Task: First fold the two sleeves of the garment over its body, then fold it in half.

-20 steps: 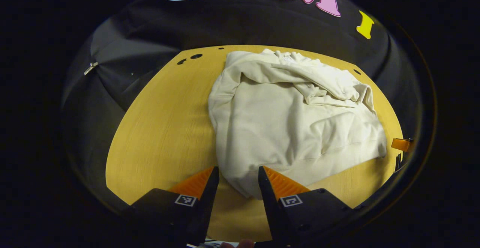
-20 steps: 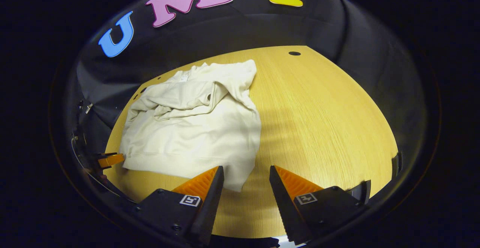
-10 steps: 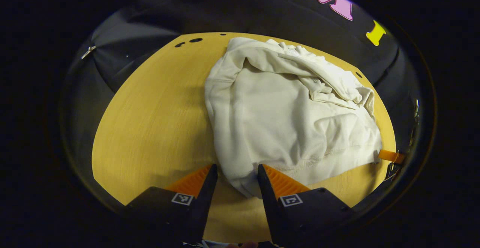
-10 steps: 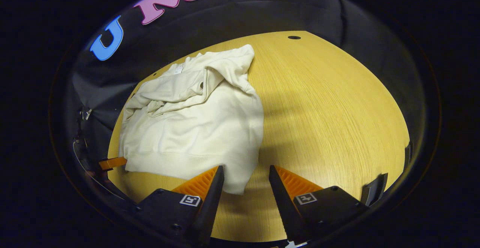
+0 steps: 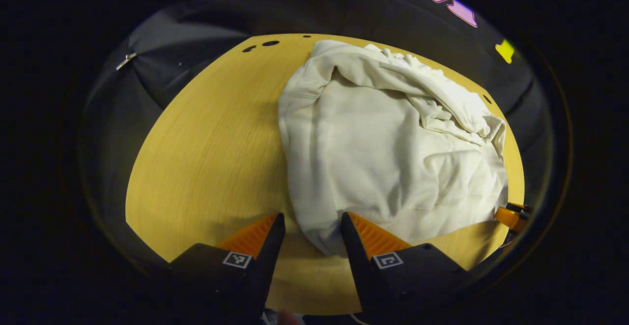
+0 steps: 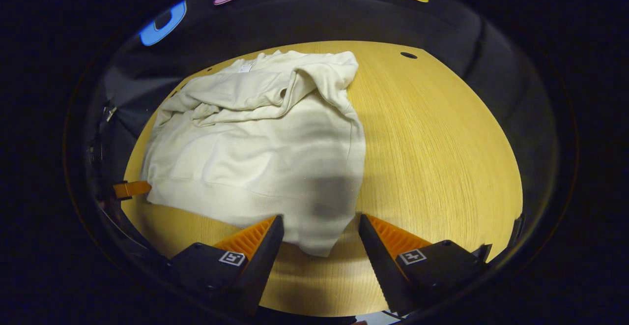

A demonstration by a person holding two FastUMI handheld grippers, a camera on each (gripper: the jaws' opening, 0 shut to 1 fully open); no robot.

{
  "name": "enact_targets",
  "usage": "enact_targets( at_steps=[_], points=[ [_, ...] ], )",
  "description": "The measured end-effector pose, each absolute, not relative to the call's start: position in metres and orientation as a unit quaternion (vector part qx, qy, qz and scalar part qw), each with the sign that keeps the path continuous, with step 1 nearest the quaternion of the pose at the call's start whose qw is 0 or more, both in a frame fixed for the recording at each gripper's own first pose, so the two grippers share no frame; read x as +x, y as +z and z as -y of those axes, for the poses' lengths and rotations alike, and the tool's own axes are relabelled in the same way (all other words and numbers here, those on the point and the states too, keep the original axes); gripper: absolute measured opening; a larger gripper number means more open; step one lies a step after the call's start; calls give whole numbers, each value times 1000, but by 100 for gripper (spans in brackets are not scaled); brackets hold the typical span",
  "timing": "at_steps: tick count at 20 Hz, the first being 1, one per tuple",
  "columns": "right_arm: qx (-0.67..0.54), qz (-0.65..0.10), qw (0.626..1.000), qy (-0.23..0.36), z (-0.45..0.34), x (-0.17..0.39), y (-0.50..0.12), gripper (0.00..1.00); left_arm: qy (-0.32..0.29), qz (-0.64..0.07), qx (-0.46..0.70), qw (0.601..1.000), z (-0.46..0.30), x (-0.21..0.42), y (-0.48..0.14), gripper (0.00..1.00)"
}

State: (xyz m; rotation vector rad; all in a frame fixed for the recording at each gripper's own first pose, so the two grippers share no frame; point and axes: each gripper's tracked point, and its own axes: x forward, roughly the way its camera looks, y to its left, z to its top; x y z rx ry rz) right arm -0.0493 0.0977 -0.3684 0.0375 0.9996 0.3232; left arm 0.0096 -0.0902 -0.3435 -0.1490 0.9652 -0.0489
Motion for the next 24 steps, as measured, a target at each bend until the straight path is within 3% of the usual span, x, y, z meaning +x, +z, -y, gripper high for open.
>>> enact_targets(
  at_steps=[2, 4, 5, 6, 8, 9, 10, 11, 17, 24],
  points=[
    [14, -488, 860, 146, -98, -51, -367, 95, -32, -461, -65, 884, 93, 10, -344, 75],
    [27, -498, 855, 144, -100, -50, -369, 92, -49, -459, -59, 885, 96, 10, -343, 67],
    [25, -497, 854, 149, -99, -48, -369, 78, -54, -458, -60, 885, 98, 10, -343, 61],
    [32, -496, 852, 165, -104, -48, -367, 75, -62, -458, -63, 885, 103, 11, -343, 55],
    [88, -500, 842, 182, -121, -53, -364, 17, -71, -464, -69, 880, 108, 12, -341, 34],
    [118, -499, 838, 188, -127, -51, -364, 13, -73, -466, -72, 879, 109, 13, -341, 20],
    [148, -499, 831, 196, -132, -51, -363, 0, -73, -463, -73, 880, 110, 14, -339, 17],
    [167, -499, 827, 199, -133, -52, -360, 5, -76, -460, -72, 881, 110, 15, -338, 4],
    [166, -469, 845, 196, -119, -47, -352, 5, -84, -414, -62, 904, 102, 20, -324, 6],
    [191, -384, 878, 211, -115, -27, -273, 5, -105, -344, -78, 930, 102, 32, -255, 6]
  ],
)
